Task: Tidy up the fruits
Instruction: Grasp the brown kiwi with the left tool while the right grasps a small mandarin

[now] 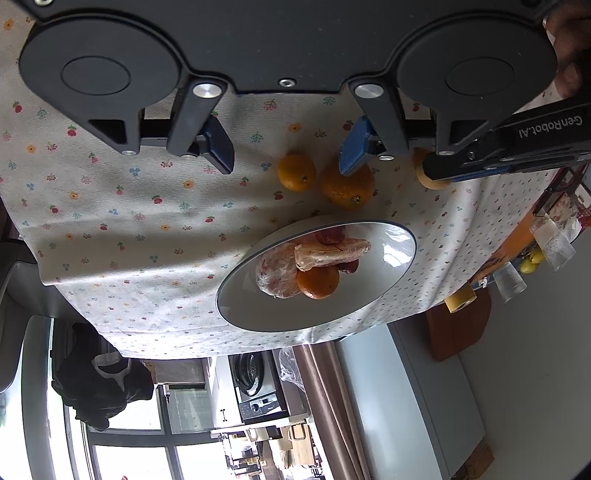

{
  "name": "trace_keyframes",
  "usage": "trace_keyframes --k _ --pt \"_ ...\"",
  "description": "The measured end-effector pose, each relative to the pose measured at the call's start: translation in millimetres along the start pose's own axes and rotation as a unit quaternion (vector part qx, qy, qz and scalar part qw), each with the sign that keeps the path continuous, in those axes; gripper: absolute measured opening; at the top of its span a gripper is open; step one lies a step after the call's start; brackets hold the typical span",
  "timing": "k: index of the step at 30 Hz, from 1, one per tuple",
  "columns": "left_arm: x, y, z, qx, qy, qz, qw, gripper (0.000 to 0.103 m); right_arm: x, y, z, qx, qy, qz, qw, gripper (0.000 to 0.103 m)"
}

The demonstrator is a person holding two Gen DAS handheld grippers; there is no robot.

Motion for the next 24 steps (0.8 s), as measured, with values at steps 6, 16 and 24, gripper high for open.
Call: trace_keyframes --k 6,16,24 --pt "-4.9 -2.4 -5.7 -0.006 -0.004 0.008 0.9999 0.024 -5.8 5.4 -2.5 0.005 -0.003 0.005 1.0 0.05" --pt "-11.8 -4.1 -14.7 -0.012 -0.014 0.018 0.9997 0.024 -12.6 19.7 -4.2 0.004 -0.001 -0.009 1.0 0.026" --pt "-21.4 -6.9 -22.5 -0.018 -0.016 0.03 0.9993 0.024 -20.4 6.1 -11.0 0.005 -0.011 0.012 1.0 0.022"
Point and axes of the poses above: each gripper's, at about its wrist camera, not at the fingertips, and y roughly the way its jaws point, z to its right, x to its underside, the point moved 3 cm from there along y, roughly the way its jaws point, and after that the axes turned 14 degrees about y, right-handed, at the moved point
